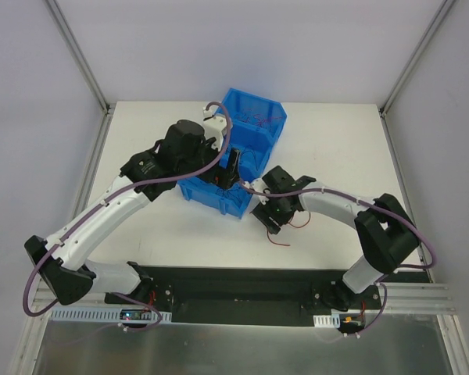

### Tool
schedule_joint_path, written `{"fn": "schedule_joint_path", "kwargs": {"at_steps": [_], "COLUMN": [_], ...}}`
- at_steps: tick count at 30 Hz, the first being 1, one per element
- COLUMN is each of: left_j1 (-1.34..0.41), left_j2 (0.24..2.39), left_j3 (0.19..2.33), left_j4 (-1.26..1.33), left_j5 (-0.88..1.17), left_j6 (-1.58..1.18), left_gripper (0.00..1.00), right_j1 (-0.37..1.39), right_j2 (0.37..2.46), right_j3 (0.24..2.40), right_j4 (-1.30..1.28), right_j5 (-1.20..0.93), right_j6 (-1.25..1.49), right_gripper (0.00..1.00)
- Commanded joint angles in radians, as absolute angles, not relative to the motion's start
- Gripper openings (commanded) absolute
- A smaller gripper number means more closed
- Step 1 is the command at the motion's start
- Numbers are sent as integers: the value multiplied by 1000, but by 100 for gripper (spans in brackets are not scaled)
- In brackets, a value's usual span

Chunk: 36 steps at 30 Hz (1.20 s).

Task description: Untangle the cables

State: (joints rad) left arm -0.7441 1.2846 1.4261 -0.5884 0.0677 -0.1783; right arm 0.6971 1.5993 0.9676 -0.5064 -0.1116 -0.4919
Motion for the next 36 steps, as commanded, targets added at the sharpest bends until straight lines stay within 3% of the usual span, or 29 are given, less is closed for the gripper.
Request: {"fn": "schedule_joint_path", "kwargs": {"at_steps": [1, 7, 20, 36], "left_j1": [-735, -733, -733, -733], "left_j2": [1220, 1221, 1279, 1330], "left_j3": [1388, 1387, 1445, 1488], "left_j4": [-572, -560, -558, -558], "left_j5": [23, 18, 97, 118], "left_j6": [-181, -172, -173, -166], "left_gripper": [93, 93, 93, 92], "right_j1": [732, 767, 784, 669], "right_j2": [1620, 1602, 1482, 1173], "right_j3": [973, 960, 894, 972], "right_j4": [-531, -560, -575, -483], "right_j5": [-80, -11, 35, 51], "right_j6": [-492, -462, -442, -362], "right_gripper": [68, 54, 0, 0]}}
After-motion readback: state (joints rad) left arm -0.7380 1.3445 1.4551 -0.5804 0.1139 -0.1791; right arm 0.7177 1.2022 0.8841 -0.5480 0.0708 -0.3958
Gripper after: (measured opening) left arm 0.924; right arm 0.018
